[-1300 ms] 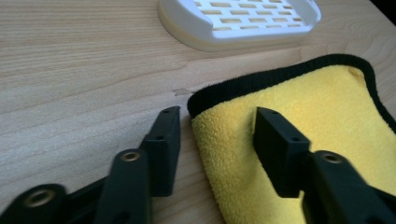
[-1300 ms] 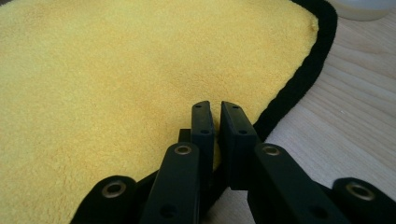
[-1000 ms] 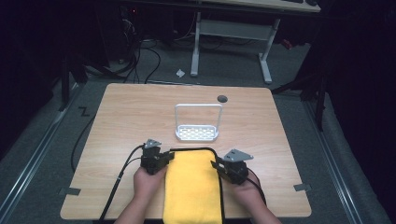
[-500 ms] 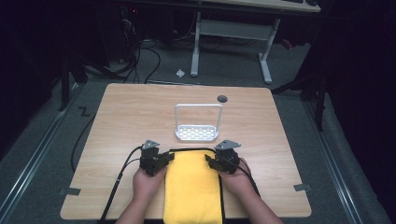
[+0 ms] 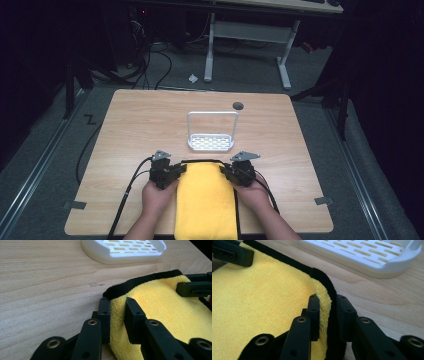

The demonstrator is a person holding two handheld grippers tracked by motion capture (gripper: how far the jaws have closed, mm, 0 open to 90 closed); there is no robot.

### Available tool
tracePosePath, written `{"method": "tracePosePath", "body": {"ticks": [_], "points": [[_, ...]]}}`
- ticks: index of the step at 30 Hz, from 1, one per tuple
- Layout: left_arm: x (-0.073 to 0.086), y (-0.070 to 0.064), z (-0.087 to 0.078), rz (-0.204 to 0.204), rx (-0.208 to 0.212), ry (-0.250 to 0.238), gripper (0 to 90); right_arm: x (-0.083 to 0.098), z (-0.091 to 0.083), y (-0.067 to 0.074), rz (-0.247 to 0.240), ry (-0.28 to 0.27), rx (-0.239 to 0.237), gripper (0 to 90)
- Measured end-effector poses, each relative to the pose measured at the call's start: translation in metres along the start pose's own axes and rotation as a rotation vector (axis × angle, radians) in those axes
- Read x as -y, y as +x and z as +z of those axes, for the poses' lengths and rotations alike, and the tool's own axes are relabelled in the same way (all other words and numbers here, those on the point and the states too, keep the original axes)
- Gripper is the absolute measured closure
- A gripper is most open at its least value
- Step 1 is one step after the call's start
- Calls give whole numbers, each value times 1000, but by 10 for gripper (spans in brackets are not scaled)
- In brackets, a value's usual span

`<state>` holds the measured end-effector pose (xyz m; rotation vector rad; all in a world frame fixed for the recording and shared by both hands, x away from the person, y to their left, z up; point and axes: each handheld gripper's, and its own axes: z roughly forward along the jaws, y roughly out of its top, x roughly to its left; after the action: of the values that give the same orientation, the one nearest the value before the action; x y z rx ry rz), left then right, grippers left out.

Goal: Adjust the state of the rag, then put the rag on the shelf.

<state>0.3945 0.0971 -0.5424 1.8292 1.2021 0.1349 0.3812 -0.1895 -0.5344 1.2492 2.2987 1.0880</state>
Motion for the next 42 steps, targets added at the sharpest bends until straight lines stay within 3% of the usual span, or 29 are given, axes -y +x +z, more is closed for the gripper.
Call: {"method": "tracePosePath", "body": {"ticks": [12, 19, 26, 33, 42], "points": [[-2, -1, -1, 14, -2, -9, 806, -1, -9, 3, -45, -41, 10, 789], [-3, -6, -5, 57, -12, -35, 820, -2, -16, 5, -50, -77, -1, 788], [-12, -20, -19, 80, 1, -92, 825, -4, -26, 7, -45, -117, -7, 787], [-18, -30, -32, 153, 14, -150, 834, -6, -39, 11, -27, -162, 20, 789], [-36, -43, -54, 198, 35, -237, 834, -20, -61, 15, -64, -250, 39, 787]]}}
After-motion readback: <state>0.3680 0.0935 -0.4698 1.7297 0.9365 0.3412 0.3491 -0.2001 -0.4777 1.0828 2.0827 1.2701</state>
